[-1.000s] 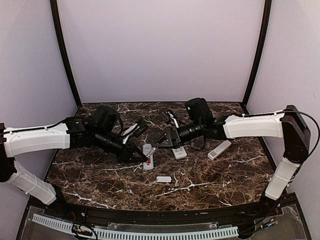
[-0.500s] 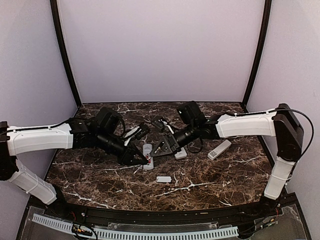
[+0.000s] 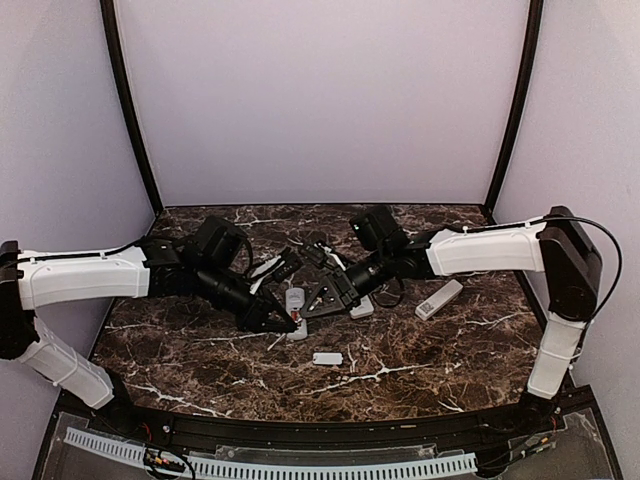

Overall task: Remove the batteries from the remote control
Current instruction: Pass from the left arm to the right, then hold the remote control without the battery cover at the center of the board.

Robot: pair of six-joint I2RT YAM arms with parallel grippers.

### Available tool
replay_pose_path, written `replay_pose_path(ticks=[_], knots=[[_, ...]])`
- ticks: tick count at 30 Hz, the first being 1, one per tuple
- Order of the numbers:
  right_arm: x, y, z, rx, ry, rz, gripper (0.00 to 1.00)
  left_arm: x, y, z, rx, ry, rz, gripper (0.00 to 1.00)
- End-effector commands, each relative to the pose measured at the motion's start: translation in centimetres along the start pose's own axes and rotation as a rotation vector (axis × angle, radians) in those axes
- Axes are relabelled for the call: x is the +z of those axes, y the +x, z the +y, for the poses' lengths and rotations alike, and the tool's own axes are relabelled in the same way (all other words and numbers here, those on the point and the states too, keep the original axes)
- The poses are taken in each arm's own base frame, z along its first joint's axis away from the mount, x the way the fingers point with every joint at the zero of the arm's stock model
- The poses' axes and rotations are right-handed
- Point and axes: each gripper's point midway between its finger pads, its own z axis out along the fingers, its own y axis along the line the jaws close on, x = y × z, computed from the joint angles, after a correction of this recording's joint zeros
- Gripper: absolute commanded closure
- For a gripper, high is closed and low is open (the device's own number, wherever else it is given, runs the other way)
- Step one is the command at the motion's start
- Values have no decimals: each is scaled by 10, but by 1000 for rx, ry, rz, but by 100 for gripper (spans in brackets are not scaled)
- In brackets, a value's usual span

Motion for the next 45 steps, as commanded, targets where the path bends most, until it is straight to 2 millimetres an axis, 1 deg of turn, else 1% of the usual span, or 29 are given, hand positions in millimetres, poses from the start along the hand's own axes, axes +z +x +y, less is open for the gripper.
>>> replay_pose_path(ticks=[1,5,8,9,10,11,12,13,14,15,16,17,18,19,20,23,24,25,26,27,29,31,35,36,39,42,43,44,45], knots=[[5,-5,8,-31,-38,6,82,-4,-5,-4,15,14,1,100],[5,-2,6,-22,-30,15,89,-4,-5,-2,16,3,-1,100],[5,-1,3,-17,-14,13,100,-4,-5,-1,16,-5,-1,100],[4,-2,1,-17,3,5,100,-4,-5,0,14,-7,-2,100],[4,-3,-2,-16,25,-4,100,-4,-6,1,13,-15,-5,96],[2,-7,-9,-18,76,-29,100,-6,-8,2,13,-30,-11,85],[-3,-13,-15,-18,137,-64,100,-7,-10,3,16,-38,-22,78],[-10,-19,-22,-15,191,-105,100,-11,-11,5,16,-61,-37,63],[-20,-25,-26,-13,234,-154,100,-14,-14,6,22,-77,-55,56],[-30,-31,-31,-6,276,-201,100,-21,-17,9,24,-119,-83,44],[-42,-36,-34,-2,311,-254,100,-31,-24,6,41,-139,-128,39],[-54,-40,-35,1,334,-307,100,-35,-24,12,23,-180,-146,30],[-63,-42,-38,2,361,-352,100,-46,-31,12,23,-203,-190,27],[-71,-43,-41,1,406,-388,100,-53,-32,23,-24,-241,-214,22],[-76,-44,-42,-9,447,-412,100,-60,-36,26,-65,-250,-244,21],[-83,-47,-47,-37,565,-437,100,-76,-36,53,-207,-265,-284,20],[-83,-48,-49,-47,592,-435,100,-76,-34,60,-263,-264,-283,20],[-80,-49,-50,-59,606,-428,100,-81,-34,71,-307,-268,-293,20],[-78,-50,-51,-69,619,-421,100,-79,-30,80,-363,-274,-281,21],[-73,-50,-51,-79,621,-408,100,-85,-31,91,-399,-295,-293,21],[-67,-53,-54,-90,636,-385,100,-84,-27,110,-477,-320,-278,22],[-60,-52,-59,-87,668,-359,100,-78,-25,124,-532,-318,-261,24],[-50,-51,-65,-93,714,-336,100,-50,-19,142,-612,-268,-199,28],[-49,-50,-66,-90,720,-332,100,-48,-22,143,-616,-258,-198,29],[-46,-48,-71,-82,742,-323,100,-33,-16,155,-651,-252,-158,31],[-44,-47,-74,-77,757,-306,100,-26,-19,161,-666,-237,-143,32],[-42,-46,-75,-78,758,-298,100,-20,-15,164,-679,-234,-126,33],[-41,-45,-76,-77,759,-292,100,-18,-16,164,-682,-226,-121,33],[-39,-45,-76,-77,763,-284,100,-12,-10,167,-695,-223,-99,34]])
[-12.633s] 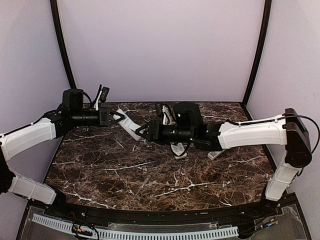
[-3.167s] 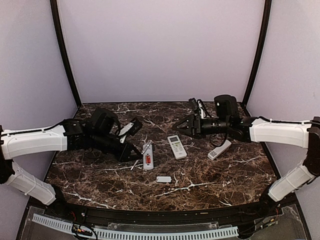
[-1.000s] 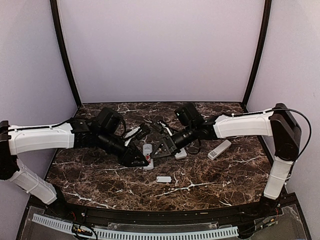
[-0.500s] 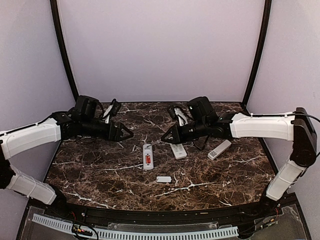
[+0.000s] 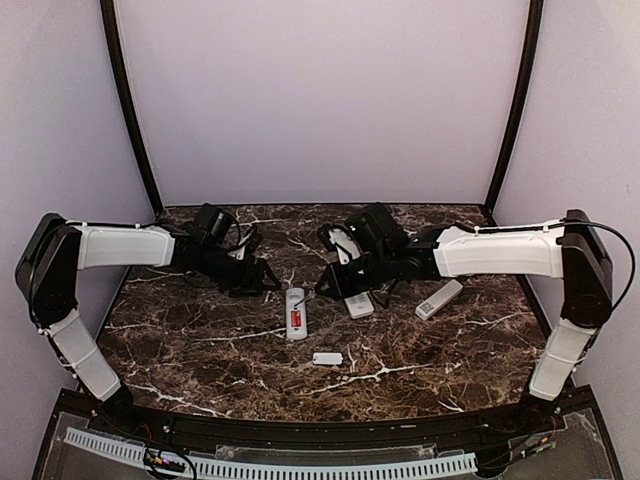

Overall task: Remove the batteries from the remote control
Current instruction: Hold the remote control without the battery cover at the center of the board.

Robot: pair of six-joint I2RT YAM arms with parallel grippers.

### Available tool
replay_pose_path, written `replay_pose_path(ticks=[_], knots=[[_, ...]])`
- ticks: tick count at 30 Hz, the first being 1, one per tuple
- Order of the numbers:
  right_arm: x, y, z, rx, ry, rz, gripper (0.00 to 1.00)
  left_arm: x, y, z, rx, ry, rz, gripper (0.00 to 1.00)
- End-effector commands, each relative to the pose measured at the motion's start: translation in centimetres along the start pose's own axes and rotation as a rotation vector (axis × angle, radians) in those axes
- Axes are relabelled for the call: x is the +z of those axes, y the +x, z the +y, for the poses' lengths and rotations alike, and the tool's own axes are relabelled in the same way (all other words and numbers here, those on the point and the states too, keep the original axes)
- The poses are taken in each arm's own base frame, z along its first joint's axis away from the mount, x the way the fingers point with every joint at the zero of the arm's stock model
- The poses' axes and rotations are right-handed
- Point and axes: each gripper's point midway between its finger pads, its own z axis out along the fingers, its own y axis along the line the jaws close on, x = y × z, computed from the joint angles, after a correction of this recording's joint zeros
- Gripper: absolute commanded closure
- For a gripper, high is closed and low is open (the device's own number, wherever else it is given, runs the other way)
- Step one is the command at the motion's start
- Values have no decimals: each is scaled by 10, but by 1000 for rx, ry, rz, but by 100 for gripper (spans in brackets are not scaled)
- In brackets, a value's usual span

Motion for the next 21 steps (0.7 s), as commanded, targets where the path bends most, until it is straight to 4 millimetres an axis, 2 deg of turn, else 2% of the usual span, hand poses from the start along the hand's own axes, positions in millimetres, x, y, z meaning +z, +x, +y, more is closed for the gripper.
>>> replay_pose_path(ticks=[1,5,9,16,21], knots=[[5,-2,3,-30,34,12,100,10,-4,-8,-12,38,35,35],[13,4,2,-28,69,51,100,27,7,-4,-20,36,89,38],[18,8,7,-25,79,66,100,36,13,-1,-22,32,113,44],[24,13,1,4,165,103,100,48,19,-4,-45,59,146,52],[28,16,0,19,198,123,100,59,30,-5,-45,56,192,58]])
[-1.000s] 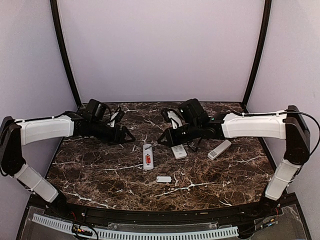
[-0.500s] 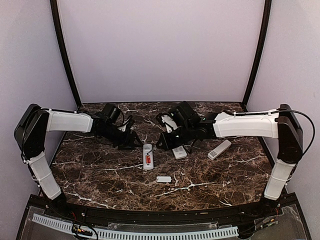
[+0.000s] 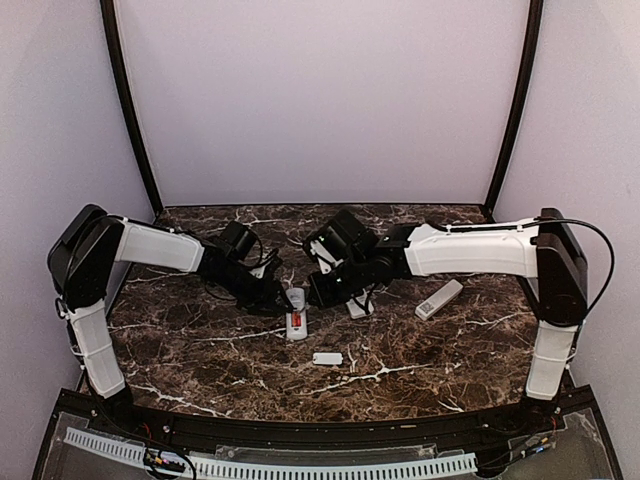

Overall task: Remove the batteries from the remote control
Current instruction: Hold the remote control without the battery cover at the center of the board.

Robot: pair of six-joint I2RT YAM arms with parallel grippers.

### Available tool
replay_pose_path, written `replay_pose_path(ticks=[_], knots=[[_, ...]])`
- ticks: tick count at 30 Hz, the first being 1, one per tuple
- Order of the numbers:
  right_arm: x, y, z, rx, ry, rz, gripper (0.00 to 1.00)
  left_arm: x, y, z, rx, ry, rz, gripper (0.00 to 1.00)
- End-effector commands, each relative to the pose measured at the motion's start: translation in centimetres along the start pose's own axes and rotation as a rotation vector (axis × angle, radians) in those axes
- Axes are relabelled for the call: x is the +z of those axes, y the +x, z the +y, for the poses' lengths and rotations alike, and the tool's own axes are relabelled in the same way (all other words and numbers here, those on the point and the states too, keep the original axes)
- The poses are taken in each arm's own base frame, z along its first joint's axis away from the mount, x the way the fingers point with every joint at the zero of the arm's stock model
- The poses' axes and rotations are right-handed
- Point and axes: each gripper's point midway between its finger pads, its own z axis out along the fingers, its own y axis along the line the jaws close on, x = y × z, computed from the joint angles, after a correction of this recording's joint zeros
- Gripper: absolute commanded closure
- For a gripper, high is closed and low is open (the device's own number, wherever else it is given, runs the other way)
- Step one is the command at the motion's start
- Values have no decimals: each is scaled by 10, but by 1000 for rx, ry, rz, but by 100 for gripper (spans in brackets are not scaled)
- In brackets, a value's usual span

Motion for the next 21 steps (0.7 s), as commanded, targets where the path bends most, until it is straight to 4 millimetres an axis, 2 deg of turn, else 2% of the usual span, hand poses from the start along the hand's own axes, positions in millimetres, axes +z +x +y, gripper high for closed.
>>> replay_pose_path(ticks=[1,11,21], knots=[[4,2,-1,19,57,17,100,7,3,-11,13,25,28,59],[10,-1,-2,48,88,17,100,13,7,-6,0,16,45,75],[17,4,-5,64,152,43,100,17,12,-2,-13,9,66,91]])
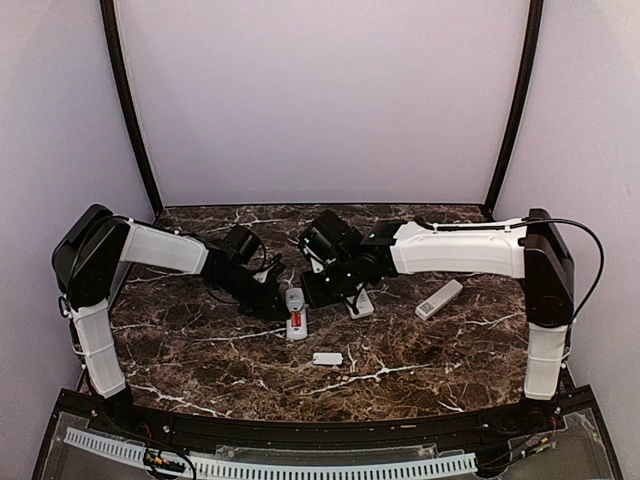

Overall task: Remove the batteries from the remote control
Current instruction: Hold the remote control without the battery cover at the center of the board, then adjust the remote control without the battery cover at the center of the board.

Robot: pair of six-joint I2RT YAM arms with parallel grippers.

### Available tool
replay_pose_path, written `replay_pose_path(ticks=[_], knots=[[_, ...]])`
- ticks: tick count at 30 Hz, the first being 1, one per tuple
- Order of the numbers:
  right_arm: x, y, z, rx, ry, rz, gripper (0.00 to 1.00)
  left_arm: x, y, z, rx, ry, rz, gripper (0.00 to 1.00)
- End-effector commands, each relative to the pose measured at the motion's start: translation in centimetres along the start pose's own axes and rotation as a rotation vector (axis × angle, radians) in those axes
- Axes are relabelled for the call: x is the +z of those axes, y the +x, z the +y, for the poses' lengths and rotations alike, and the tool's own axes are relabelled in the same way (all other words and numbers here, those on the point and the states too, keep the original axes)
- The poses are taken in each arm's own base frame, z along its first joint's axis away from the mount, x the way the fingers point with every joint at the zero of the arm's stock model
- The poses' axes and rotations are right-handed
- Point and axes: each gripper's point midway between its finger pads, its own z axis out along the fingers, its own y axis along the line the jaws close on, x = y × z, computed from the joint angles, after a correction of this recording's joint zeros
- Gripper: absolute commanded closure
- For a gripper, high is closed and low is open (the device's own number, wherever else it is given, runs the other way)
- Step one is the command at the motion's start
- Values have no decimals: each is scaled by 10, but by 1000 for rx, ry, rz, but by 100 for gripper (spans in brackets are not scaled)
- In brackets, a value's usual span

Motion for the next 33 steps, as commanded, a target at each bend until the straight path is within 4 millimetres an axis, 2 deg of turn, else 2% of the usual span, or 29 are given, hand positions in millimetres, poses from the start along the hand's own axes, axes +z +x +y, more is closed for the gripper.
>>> replay_pose_path(ticks=[1,8,15,25,33], knots=[[10,9,-4,24,45,30,100,4,2,-2,3,6,19,91],[18,16,-1,74,16,41,100,9,5,2,-1,-4,33,95],[23,23,5,213,-118,50,100,14,9,9,-8,-22,51,96],[15,17,4,370,-345,9,100,17,10,12,-9,-31,61,97],[1,6,10,412,-484,-40,100,18,11,14,-9,-38,64,97]])
